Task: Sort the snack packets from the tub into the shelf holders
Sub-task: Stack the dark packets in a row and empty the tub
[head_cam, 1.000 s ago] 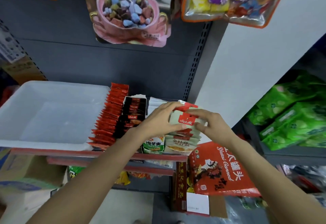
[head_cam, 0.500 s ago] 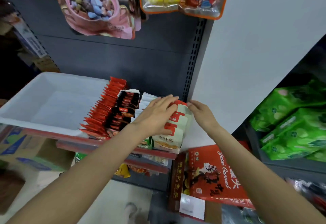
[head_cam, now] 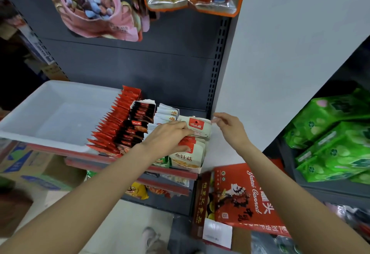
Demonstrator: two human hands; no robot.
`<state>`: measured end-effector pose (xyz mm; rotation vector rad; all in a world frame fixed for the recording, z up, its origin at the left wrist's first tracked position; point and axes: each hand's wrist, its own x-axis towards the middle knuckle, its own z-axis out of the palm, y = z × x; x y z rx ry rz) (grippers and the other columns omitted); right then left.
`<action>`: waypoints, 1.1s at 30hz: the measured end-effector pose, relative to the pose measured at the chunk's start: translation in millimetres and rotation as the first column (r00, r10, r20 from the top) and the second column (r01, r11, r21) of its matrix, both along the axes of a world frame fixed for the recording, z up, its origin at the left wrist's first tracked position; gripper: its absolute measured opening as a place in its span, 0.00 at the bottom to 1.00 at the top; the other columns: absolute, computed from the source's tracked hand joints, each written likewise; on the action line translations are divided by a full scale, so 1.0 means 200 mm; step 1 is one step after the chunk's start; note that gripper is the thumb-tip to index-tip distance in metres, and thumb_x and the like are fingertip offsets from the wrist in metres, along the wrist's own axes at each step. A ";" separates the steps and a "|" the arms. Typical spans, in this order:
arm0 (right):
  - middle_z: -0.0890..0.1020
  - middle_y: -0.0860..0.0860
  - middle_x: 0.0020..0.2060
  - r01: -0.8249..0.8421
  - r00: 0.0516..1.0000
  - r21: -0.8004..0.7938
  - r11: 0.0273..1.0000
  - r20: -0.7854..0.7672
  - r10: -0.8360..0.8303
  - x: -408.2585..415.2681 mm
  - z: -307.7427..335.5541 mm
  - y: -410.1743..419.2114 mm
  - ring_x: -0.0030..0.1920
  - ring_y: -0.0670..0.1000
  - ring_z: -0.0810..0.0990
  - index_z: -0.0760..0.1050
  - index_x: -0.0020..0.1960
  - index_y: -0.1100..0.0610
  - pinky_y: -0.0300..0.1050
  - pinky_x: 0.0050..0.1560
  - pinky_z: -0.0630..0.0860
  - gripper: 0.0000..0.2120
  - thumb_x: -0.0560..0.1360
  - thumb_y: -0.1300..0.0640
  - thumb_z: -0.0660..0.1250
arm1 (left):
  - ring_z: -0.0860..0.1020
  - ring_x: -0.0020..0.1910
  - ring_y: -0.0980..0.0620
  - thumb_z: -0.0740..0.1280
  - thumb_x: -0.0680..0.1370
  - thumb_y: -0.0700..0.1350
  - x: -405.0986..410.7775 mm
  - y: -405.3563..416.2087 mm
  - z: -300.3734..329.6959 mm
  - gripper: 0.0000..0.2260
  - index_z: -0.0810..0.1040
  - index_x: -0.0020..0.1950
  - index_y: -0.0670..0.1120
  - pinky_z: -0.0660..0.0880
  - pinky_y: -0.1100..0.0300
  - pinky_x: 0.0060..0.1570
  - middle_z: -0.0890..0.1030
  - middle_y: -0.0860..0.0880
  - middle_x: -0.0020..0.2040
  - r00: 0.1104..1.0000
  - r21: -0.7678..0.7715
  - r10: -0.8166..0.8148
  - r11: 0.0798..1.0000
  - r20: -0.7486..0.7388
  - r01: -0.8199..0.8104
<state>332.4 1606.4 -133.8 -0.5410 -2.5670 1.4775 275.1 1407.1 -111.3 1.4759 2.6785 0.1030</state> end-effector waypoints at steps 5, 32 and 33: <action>0.78 0.53 0.61 -0.210 0.978 0.248 0.946 0.051 0.204 -0.04 -0.04 -0.03 0.59 0.50 0.75 0.76 0.64 0.56 0.31 0.52 0.66 0.16 0.78 0.65 0.59 | 0.71 0.60 0.54 0.66 0.75 0.58 -0.02 -0.02 -0.02 0.23 0.71 0.69 0.54 0.70 0.59 0.55 0.75 0.56 0.59 0.998 -0.014 -0.014 1.000 0.055 0.015; 0.77 0.56 0.57 -0.082 0.995 0.402 0.912 -0.018 0.098 -0.04 -0.15 -0.08 0.55 0.53 0.76 0.73 0.59 0.61 0.42 0.56 0.74 0.11 0.77 0.67 0.61 | 0.72 0.38 0.56 0.67 0.75 0.55 -0.06 -0.02 -0.06 0.15 0.75 0.59 0.51 0.69 0.60 0.39 0.82 0.53 0.51 0.984 -0.014 0.015 1.000 0.180 -0.012; 0.78 0.55 0.55 -0.077 0.996 0.377 0.923 -0.014 0.089 -0.05 -0.14 -0.08 0.54 0.52 0.77 0.74 0.56 0.61 0.41 0.56 0.75 0.09 0.76 0.66 0.63 | 0.74 0.40 0.56 0.67 0.75 0.55 -0.06 -0.02 -0.06 0.14 0.75 0.58 0.51 0.69 0.60 0.40 0.82 0.53 0.52 0.984 -0.006 0.009 1.000 0.181 -0.008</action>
